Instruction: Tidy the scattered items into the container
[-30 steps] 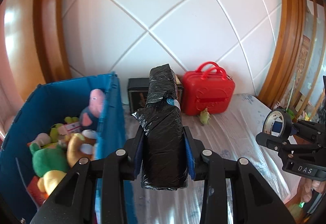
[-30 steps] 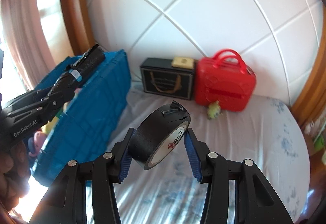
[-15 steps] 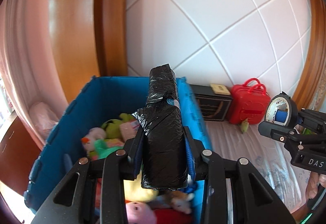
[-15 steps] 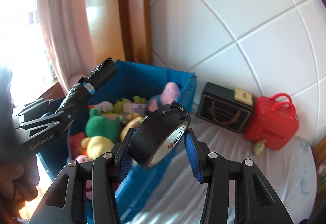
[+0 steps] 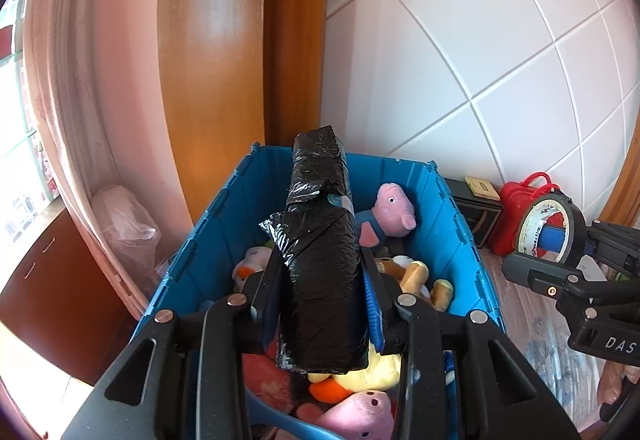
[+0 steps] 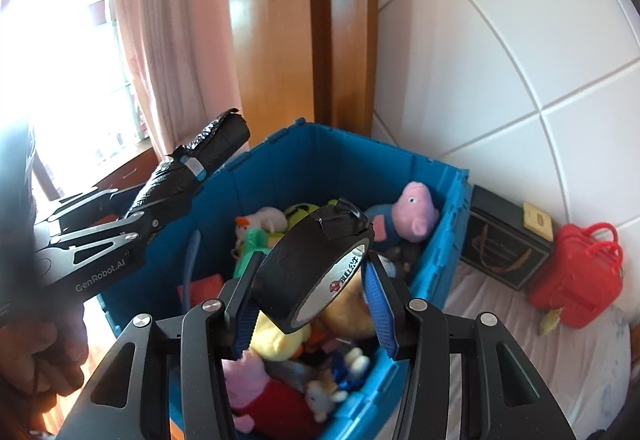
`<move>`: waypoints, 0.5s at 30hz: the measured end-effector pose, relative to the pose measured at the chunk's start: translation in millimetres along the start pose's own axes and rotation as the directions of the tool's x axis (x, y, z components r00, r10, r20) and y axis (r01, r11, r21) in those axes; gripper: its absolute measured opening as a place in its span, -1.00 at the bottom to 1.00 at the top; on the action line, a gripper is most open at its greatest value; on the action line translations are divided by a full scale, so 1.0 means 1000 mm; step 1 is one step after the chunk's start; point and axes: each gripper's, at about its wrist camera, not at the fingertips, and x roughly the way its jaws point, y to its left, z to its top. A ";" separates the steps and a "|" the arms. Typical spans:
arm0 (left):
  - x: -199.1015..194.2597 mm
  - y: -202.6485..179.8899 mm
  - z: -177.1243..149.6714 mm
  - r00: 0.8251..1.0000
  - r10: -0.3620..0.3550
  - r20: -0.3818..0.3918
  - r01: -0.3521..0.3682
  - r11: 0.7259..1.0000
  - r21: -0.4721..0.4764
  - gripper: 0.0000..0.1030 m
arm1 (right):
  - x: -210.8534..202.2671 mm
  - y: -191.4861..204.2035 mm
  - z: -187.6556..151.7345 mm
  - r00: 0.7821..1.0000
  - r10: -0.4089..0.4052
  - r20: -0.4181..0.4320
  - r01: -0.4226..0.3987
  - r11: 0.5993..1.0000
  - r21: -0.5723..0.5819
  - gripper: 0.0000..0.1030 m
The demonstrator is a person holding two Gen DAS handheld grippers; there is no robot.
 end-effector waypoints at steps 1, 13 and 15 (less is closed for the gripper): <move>-0.002 0.004 0.001 1.000 -0.003 0.007 0.003 1.000 -0.011 -0.32 | 0.000 0.002 0.001 1.000 -0.005 0.013 0.005 1.000 -0.006 -0.07; -0.028 -0.015 -0.006 0.998 0.039 0.040 -0.039 0.999 -0.015 0.97 | -0.026 -0.023 -0.038 0.996 -0.079 0.044 0.073 0.988 0.134 1.00; -0.034 -0.025 -0.011 0.999 0.028 0.028 -0.028 0.999 -0.019 0.97 | -0.033 -0.034 -0.046 0.995 -0.095 0.038 0.088 0.984 0.156 1.00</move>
